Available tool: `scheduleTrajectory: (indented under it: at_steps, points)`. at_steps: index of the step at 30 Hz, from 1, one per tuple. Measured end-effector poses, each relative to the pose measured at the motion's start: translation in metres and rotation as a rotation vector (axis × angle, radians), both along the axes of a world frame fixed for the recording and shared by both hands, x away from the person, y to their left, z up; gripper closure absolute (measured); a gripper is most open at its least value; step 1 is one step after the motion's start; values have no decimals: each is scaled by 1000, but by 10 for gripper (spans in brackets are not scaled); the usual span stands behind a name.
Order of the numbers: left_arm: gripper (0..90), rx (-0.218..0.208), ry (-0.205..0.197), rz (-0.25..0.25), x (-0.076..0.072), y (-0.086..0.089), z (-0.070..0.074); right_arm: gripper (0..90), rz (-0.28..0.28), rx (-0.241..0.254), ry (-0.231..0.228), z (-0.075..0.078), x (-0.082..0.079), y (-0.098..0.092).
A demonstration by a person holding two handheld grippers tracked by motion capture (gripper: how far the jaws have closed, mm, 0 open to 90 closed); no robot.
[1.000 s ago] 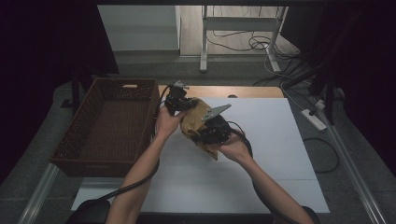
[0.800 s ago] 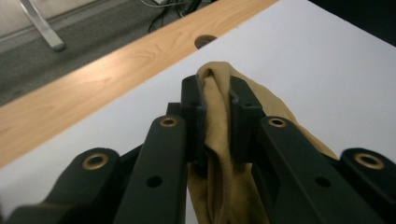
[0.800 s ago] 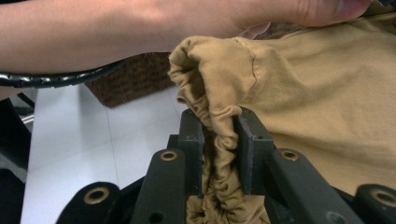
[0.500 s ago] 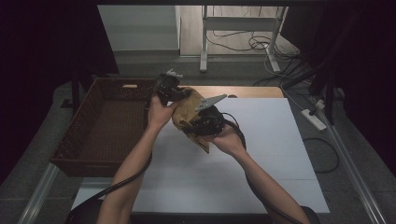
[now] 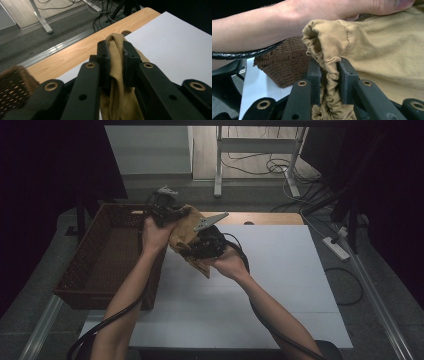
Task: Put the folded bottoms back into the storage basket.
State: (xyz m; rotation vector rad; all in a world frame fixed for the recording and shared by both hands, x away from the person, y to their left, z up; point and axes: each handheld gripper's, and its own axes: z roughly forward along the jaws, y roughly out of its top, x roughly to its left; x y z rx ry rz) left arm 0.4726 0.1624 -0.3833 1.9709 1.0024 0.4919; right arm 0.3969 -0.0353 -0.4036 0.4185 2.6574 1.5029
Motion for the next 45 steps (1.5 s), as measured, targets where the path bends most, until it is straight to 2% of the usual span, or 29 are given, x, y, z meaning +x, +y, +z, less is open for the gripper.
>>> scheduleTrajectory:
  at_steps: [5, 21, 45]
  points:
    - [786, -29, 3, 21, -3, 21, 4, 746, 18, 5, -3, 5, 1, 15]
    - [787, -61, -23, 85, -14, 72, 19, 745, 61, 42, -8, 17, 1, 57]
    - [787, -100, -52, 167, -31, 133, 35, 745, 112, 55, -40, 29, -1, 117]
